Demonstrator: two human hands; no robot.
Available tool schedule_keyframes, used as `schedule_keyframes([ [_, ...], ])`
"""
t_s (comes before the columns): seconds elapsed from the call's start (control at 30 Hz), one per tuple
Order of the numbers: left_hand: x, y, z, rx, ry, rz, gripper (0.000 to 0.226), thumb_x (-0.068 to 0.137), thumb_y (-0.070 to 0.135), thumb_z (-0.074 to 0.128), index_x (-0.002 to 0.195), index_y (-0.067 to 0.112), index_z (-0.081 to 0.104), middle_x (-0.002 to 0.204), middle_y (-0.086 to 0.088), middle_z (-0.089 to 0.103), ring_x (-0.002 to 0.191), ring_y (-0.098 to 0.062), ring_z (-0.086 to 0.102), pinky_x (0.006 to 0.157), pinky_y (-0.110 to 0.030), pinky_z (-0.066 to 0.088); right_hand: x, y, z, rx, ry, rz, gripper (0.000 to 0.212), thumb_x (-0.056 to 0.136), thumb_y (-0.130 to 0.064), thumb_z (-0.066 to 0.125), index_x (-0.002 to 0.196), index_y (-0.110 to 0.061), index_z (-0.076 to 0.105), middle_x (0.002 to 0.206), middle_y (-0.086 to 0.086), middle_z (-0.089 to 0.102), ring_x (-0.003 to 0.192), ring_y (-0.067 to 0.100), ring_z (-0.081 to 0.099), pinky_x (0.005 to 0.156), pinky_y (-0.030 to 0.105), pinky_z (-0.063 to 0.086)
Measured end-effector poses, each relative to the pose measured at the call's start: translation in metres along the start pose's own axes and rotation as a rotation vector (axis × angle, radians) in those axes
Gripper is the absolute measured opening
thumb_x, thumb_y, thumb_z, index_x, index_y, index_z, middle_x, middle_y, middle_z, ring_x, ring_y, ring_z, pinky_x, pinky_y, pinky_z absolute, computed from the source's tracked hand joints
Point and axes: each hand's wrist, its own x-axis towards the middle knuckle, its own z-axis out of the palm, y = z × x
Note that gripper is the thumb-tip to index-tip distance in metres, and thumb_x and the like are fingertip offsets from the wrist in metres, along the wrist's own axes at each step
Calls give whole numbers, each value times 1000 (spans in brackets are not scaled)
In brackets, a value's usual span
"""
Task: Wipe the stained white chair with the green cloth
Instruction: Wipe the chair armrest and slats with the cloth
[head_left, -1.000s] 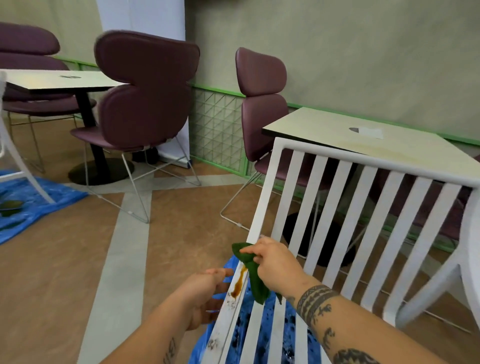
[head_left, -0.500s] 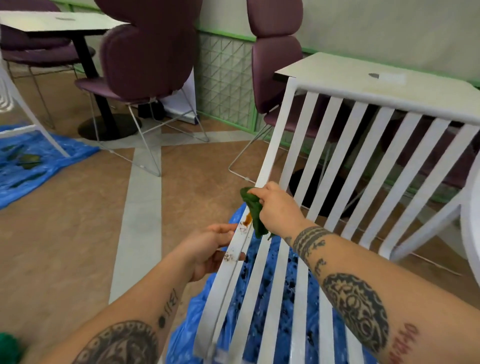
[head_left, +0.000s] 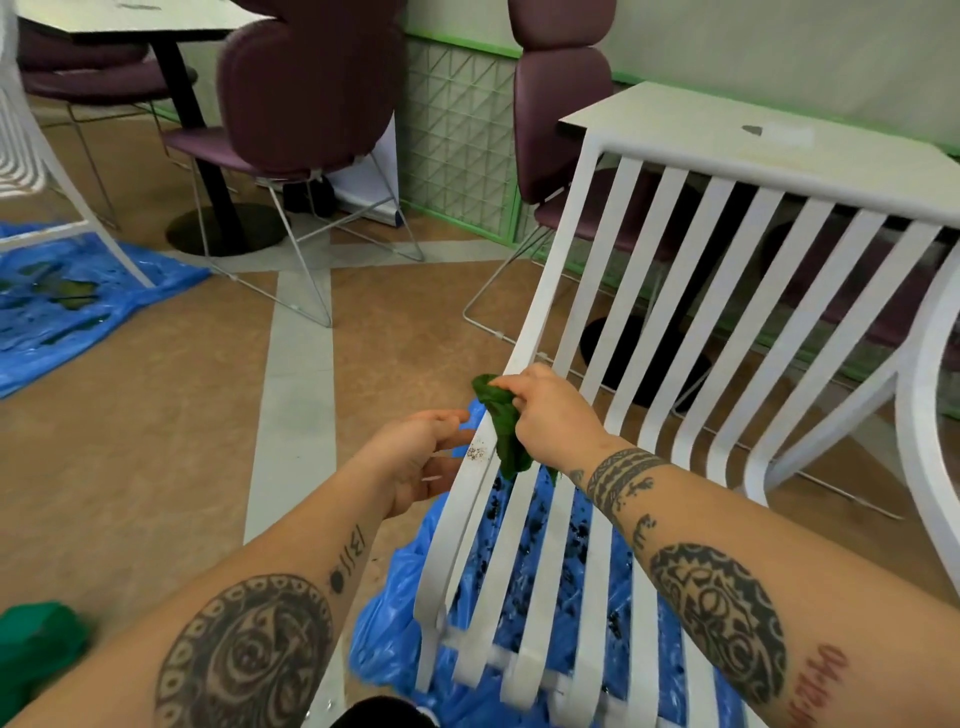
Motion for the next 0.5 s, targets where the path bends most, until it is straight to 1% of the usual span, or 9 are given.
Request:
schedule_keyframes([
  [0.1,-14,2,-2,-13,3,98,26,104,37,54,128,37,64,122,9,69,106,-19,69,79,-35,56,-14,-7,4,15,-20,4,50,99,-1,44,137,-28,62,113,2,49,101,23,53,84,33,43],
  [0.17,-21,2,-1,46,16,166,28,102,38,57,129,39,63,124,10,67,111,-19,64,82,-35,57,-24,-11,7,22,-28,4,51,98,-2,45,136,-31,62,110,0,48,100,23,54,83,34,46],
  [0.23,-26,-1,0,118,61,224,26,101,34,61,126,36,66,121,5,69,108,-19,64,84,-35,57,-34,-17,11,30,-36,0,50,98,-3,46,135,-32,62,108,0,48,98,23,55,82,34,46],
  [0.37,-41,-16,4,155,157,311,21,98,17,65,119,20,67,109,-1,71,93,-12,63,69,-25,49,-55,-27,17,89,-46,-2,45,101,-8,45,134,-31,63,106,-1,46,95,22,54,81,31,46],
  [0.43,-49,-26,1,160,208,359,17,96,10,67,113,12,70,103,-5,74,85,-8,65,63,-16,48,-64,-32,20,107,-58,-6,44,101,-8,44,132,-33,64,105,-2,46,93,21,54,80,31,44],
  [0.5,-55,-33,-3,198,260,392,12,95,6,68,106,6,72,92,-5,74,77,-7,65,58,-8,48,-73,-36,22,117,-66,-8,44,102,-8,42,131,-32,64,105,-1,46,94,20,53,82,31,44],
])
